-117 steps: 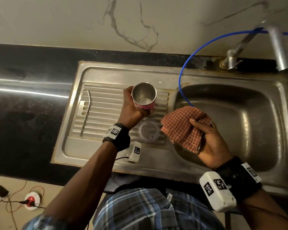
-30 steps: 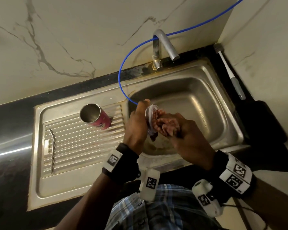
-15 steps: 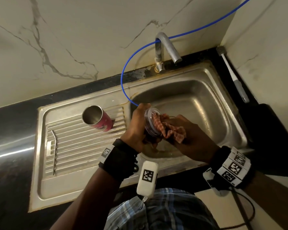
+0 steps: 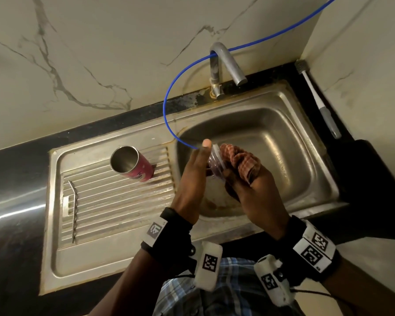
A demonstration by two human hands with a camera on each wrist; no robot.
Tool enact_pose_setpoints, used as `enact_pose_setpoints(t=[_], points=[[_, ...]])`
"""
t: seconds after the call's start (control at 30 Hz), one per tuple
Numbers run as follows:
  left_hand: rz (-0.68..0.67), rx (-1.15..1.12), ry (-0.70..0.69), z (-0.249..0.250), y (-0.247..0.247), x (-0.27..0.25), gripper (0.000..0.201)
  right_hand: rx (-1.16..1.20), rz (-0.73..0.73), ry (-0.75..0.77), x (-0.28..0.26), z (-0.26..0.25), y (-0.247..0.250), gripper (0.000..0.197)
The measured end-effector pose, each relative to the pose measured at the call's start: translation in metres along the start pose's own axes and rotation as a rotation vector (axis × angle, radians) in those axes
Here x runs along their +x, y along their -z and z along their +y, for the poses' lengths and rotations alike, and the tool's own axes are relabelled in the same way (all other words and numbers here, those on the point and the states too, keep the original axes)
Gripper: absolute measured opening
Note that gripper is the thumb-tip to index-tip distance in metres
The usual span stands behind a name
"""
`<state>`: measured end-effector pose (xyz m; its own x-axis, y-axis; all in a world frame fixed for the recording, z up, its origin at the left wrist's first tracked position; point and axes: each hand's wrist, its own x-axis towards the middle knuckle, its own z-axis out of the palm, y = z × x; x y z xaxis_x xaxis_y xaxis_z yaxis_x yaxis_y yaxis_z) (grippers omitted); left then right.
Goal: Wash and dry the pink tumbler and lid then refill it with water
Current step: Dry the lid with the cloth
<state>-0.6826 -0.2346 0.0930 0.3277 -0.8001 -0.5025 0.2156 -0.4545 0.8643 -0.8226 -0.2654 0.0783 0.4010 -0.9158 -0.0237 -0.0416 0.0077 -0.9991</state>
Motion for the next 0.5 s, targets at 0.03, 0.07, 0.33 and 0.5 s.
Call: enact_pose_setpoints(t=[0.03,0.07,0.33,0.5], points=[[-0.005,0.001,-0.046,0.001,-0.002,0.001,0.066,0.034,0.000,-0.002,-0.001,-0.003,-0.002,0.037],[0.006,0.012,-0.076,0.002,-0.003,0.001,0.066,0.062,-0.008,0.002,-0.003,-0.006,-0.005,0.038],[0.070,-0.168,0.127,0.022,0.002,-0.001,0.055,-0.463,-0.380,0.339,0.002,0.001,0.024,0.053],[-0.011,-0.194,0.201,0.029,0.006,-0.007,0.070,-0.735,-0.467,0.512,0.022,-0.009,0.038,0.051]])
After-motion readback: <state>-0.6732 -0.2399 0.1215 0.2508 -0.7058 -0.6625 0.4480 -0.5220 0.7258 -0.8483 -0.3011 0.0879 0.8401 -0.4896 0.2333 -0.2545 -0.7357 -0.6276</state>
